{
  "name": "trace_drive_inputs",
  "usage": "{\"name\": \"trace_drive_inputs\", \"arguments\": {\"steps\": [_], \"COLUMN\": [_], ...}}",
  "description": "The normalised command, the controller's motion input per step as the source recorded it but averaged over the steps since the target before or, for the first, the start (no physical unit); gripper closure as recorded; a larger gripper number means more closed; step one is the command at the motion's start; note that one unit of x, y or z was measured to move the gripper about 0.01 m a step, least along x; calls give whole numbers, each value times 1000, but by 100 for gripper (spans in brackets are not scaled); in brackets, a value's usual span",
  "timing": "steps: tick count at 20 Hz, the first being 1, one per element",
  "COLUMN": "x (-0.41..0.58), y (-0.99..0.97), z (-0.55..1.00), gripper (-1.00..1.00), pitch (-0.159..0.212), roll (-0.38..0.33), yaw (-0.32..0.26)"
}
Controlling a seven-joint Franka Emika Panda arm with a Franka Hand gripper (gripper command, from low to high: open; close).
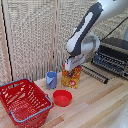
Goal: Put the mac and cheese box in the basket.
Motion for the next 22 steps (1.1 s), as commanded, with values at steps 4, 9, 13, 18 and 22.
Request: {"name": "trace_drive_inputs", "arguments": {"steps": [4,9,13,18,22], "x": [-9,58,150,332,384], "y": [0,0,-69,-53,0], "z": [0,14,606,1000,1000], "gripper": [100,100,100,100,100], "pitch": [0,5,61,61,66], "roll": [0,0,15,0,0], "yaw": [-18,-1,-72,-37,0]}}
